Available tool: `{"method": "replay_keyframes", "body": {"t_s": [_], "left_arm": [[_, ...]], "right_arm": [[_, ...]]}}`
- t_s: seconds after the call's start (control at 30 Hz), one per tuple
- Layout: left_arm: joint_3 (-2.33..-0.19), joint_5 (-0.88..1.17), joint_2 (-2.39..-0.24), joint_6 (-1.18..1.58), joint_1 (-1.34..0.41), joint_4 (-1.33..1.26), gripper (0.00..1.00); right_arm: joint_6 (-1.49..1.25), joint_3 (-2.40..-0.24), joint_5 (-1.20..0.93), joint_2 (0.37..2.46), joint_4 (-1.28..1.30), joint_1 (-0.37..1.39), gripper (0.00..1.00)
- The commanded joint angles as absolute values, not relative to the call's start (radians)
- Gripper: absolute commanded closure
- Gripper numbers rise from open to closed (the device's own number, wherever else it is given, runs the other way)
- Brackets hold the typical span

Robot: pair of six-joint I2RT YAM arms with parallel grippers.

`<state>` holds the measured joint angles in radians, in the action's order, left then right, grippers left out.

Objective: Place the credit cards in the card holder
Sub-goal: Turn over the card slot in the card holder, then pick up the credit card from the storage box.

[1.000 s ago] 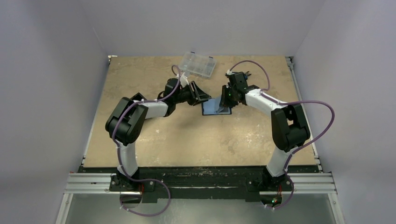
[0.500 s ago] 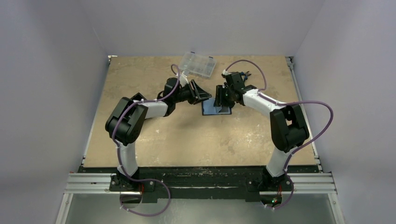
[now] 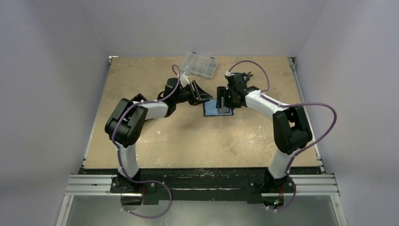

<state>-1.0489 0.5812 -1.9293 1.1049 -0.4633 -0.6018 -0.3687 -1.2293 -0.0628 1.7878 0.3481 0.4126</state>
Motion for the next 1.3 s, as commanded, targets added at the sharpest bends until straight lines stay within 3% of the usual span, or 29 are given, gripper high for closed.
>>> {"method": "replay_keyframes", "body": {"t_s": [0.0,0.1,0.13,0.3,0.5,0.6,0.7,0.9,1.27], "left_arm": [[-1.061,0.64,-1.808,1.021,-0.431,-0.553,0.57],[-1.064,0.66,-1.71,0.926,-0.4,-0.419,0.53],[-1.089,0.645,-1.602,0.762,-0.376,-0.141,0.46],[-1.119,0.469,-1.408,0.504,-0.308,0.375,0.43],[-1.146,0.034,-1.177,0.481,-0.179,0.773,0.39],[-1.169,-0.255,-1.144,0.553,-0.124,0.931,0.26],[-1.164,-0.432,-1.173,0.609,-0.046,0.986,0.16],[-1.144,-0.581,-1.297,0.721,0.036,0.966,0.04],[-1.17,-0.507,-1.583,0.798,0.062,0.896,0.03]], "right_arm": [[-0.302,-1.214,0.115,1.68,0.423,0.413,0.23],[-0.26,-1.207,0.121,1.619,0.437,0.419,0.2],[-0.256,-1.166,0.02,1.559,0.387,0.422,0.19],[-0.263,-1.084,-0.133,1.501,0.246,0.452,0.17],[-0.211,-1.006,-0.205,1.483,0.138,0.462,0.15],[-0.216,-0.979,-0.264,1.494,0.099,0.461,0.15],[-0.236,-0.945,-0.322,1.488,0.06,0.461,0.15],[-0.262,-0.892,-0.412,1.414,0.01,0.462,0.14],[-0.288,-0.865,-0.475,1.367,-0.034,0.462,0.14]]}}
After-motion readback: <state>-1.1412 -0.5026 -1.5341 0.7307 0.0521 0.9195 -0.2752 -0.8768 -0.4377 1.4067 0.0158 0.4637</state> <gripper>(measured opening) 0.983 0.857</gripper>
